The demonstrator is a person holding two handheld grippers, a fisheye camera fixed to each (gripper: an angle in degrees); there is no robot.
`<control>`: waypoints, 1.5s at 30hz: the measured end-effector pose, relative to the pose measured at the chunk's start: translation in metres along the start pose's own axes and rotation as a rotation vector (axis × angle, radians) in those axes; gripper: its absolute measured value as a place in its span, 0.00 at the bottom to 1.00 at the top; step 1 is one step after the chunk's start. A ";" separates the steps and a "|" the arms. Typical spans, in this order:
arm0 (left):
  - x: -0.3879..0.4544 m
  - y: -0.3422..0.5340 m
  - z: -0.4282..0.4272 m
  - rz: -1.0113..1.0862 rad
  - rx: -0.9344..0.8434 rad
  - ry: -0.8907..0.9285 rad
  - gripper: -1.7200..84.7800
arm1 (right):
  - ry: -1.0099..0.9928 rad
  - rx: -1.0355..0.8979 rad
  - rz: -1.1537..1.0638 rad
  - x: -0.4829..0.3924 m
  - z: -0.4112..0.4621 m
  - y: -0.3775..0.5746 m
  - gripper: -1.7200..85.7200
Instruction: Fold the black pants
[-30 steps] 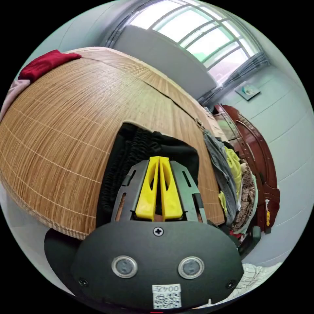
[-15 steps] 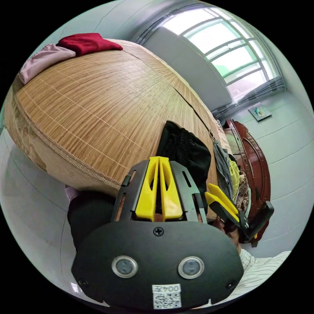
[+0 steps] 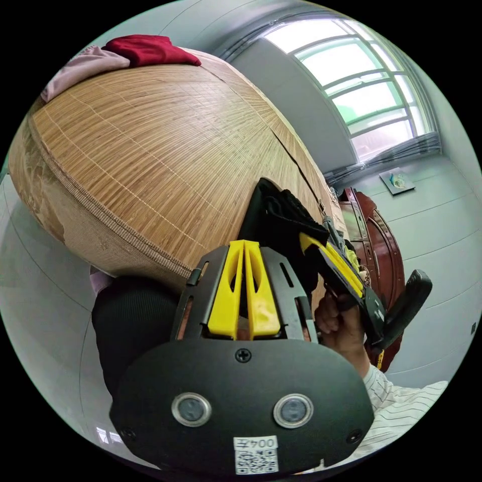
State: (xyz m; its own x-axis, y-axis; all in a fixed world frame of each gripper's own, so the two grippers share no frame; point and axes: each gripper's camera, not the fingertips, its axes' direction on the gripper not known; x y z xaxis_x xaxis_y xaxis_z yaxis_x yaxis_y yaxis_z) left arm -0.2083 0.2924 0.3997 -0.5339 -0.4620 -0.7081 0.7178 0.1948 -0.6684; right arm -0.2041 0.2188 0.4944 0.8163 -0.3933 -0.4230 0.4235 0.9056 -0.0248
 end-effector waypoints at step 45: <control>0.262 0.055 0.124 1.104 0.003 -0.549 0.03 | -0.258 0.182 0.655 0.226 0.044 0.171 0.10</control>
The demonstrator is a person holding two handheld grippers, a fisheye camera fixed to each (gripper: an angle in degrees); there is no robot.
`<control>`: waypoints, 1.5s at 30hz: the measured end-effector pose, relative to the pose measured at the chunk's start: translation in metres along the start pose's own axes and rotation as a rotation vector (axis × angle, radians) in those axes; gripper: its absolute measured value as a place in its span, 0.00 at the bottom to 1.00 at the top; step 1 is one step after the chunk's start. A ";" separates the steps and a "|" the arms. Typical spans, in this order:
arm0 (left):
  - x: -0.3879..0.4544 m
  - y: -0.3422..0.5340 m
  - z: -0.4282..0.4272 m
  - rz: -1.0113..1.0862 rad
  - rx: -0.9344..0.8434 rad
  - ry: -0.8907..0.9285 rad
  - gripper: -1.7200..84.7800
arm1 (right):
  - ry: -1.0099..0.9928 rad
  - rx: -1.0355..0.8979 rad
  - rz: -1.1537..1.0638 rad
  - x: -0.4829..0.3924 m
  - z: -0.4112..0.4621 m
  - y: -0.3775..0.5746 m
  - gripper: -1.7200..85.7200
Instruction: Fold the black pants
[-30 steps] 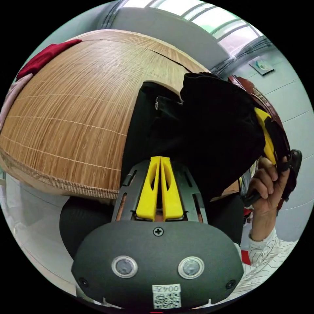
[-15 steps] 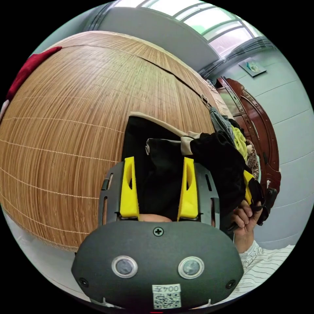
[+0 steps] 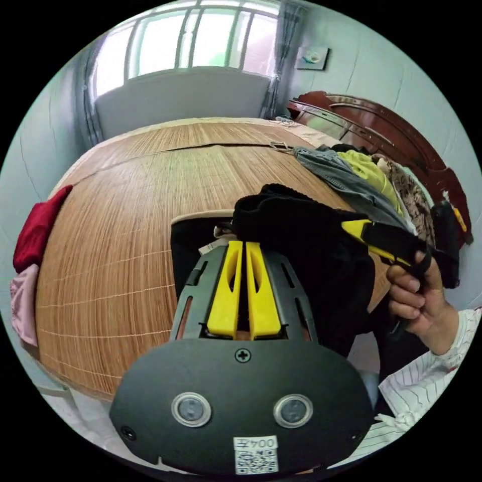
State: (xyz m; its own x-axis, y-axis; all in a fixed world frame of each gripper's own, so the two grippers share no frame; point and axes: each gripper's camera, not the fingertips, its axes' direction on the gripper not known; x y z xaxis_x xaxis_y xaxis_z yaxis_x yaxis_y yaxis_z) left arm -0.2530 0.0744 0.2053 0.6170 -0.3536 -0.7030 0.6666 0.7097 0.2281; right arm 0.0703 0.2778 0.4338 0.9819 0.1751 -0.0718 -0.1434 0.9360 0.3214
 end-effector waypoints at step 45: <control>-0.100 -0.054 0.118 0.119 -0.141 0.344 0.08 | 0.079 -0.054 -0.015 -0.007 0.024 -0.004 0.10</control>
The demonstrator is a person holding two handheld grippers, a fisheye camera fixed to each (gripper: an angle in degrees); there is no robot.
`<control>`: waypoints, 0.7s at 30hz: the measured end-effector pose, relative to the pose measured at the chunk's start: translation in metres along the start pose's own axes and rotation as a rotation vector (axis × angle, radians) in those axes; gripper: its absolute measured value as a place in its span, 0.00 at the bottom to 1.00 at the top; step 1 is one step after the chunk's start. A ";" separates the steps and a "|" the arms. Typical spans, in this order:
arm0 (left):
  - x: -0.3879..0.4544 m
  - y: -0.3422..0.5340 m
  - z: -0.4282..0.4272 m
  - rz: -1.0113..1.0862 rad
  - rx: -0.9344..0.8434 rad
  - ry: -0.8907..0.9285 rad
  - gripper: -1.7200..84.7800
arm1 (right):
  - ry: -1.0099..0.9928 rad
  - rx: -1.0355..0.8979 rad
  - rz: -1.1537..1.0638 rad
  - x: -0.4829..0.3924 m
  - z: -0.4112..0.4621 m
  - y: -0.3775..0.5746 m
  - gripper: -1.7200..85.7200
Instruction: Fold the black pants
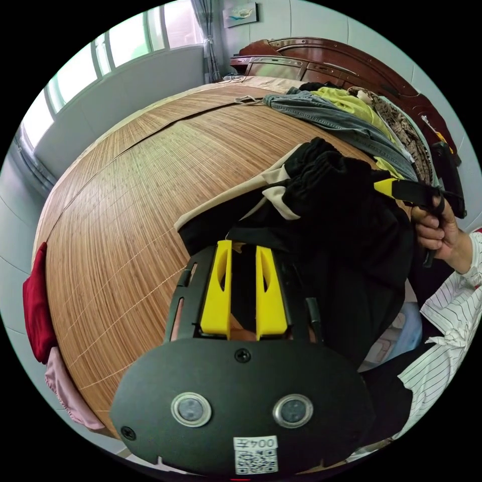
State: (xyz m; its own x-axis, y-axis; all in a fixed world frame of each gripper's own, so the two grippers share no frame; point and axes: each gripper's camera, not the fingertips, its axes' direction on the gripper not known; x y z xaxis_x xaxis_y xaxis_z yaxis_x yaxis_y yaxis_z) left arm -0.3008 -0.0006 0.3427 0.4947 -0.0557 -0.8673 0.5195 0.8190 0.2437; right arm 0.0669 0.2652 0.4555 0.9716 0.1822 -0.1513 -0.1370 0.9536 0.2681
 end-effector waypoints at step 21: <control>-0.142 0.031 -0.024 -0.476 0.109 0.249 0.02 | -0.034 -0.006 -0.151 -0.077 -0.024 -0.008 0.10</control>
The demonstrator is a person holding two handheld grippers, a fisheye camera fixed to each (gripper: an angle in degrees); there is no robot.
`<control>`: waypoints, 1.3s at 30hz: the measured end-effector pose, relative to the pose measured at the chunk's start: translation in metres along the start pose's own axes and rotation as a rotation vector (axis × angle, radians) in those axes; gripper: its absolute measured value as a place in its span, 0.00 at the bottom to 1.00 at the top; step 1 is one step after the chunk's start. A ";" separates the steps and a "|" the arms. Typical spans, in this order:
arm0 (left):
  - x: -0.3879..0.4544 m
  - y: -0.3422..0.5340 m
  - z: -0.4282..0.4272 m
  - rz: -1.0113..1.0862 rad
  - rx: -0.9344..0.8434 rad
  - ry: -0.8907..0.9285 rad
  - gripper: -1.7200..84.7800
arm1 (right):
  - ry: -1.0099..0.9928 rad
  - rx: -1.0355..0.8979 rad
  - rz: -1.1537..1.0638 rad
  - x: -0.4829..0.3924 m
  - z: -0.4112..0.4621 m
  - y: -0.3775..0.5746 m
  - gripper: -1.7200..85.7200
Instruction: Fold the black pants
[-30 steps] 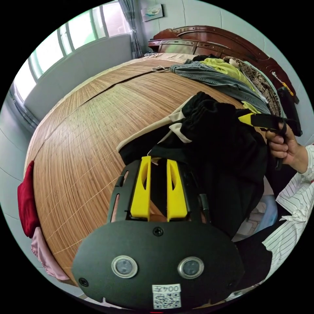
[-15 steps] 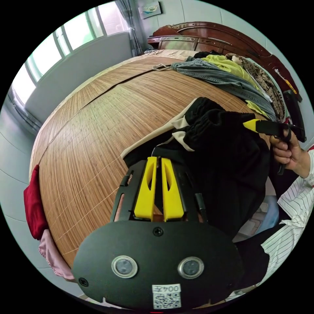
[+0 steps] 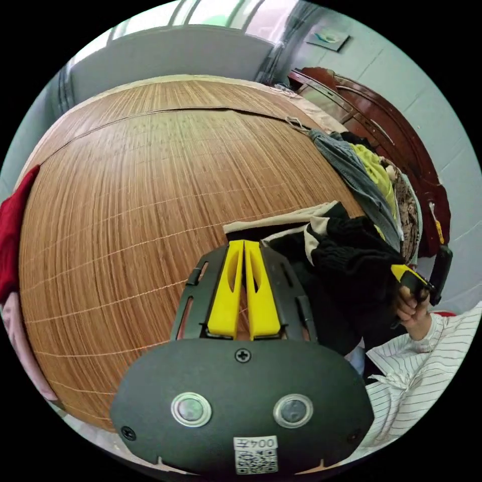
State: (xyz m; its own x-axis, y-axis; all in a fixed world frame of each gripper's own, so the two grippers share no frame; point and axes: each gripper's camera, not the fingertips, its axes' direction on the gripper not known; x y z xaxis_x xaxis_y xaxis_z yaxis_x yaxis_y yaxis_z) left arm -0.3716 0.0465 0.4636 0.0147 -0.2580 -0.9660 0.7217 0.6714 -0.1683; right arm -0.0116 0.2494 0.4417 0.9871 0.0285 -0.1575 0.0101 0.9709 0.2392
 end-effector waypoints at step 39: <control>-0.011 0.203 -0.062 -0.456 0.093 -0.107 0.02 | 0.173 -0.255 -0.335 -0.152 0.109 -0.019 0.12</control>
State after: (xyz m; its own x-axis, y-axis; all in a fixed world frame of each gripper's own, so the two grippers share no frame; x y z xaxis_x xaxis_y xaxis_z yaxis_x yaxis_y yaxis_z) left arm -0.2677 0.2288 0.4275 -0.2503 -0.5854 -0.7712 0.7299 0.4092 -0.5475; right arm -0.1441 0.2003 0.5659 0.8945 -0.2792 -0.3491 0.2638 0.9602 -0.0921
